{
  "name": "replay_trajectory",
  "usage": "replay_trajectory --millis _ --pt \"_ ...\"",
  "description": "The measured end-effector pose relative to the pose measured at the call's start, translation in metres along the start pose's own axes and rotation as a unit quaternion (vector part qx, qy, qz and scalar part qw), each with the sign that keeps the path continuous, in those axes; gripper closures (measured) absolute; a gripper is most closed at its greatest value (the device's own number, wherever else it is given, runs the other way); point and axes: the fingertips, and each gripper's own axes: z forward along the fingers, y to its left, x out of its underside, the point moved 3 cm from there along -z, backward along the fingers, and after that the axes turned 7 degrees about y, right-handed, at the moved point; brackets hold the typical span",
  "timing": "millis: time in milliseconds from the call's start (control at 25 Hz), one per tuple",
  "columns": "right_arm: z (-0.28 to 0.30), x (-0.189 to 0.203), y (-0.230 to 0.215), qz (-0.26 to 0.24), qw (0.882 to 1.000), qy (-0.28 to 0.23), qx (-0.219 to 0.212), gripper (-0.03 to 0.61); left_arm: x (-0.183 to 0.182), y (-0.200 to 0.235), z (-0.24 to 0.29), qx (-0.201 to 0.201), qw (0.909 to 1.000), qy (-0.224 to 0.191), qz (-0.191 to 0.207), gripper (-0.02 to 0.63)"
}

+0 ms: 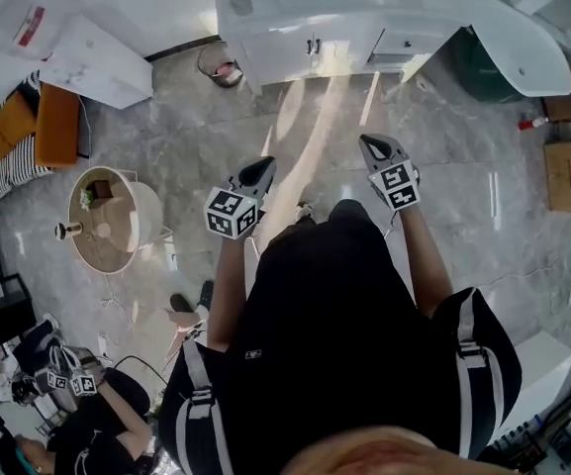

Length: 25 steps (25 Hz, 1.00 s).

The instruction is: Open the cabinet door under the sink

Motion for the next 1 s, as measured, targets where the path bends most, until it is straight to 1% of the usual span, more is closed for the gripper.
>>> replay_trajectory --millis 120,200,320,480,640,720,880,1000 --pt "0.011 -0.005 0.011 0.006 1.000 0.002 -0.001 0.518 0.000 0.017 -0.004 -0.002 1.0000 0.005 0.004 0.594" --pt "0.018 -0.003 0.016 0.006 1.000 0.008 -0.006 0.518 -0.003 0.024 -0.006 -0.004 1.0000 -0.002 0.003 0.594" --pt "0.029 -0.001 0.010 0.008 1.000 0.020 -0.004 0.518 -0.009 0.035 -0.002 -0.002 1.0000 -0.007 0.002 0.594" --pt "0.051 -0.006 -0.006 0.020 1.000 0.021 0.005 0.518 -0.016 0.053 0.006 0.002 0.9999 0.003 0.012 0.594" --pt "0.082 -0.014 -0.029 0.047 0.999 0.016 0.015 0.518 -0.027 0.081 0.020 0.001 0.9997 0.021 0.016 0.594" --pt "0.102 -0.019 -0.045 0.061 0.998 0.012 0.023 0.518 -0.039 0.098 0.031 -0.004 0.9995 0.025 0.019 0.594" --pt "0.146 -0.018 -0.071 0.103 0.994 0.014 0.039 0.518 -0.069 0.131 0.059 -0.018 0.9978 0.031 0.056 0.594" --pt "0.185 -0.011 -0.085 0.129 0.990 0.028 0.046 0.518 -0.080 0.157 0.086 -0.018 0.9964 0.046 0.069 0.594"
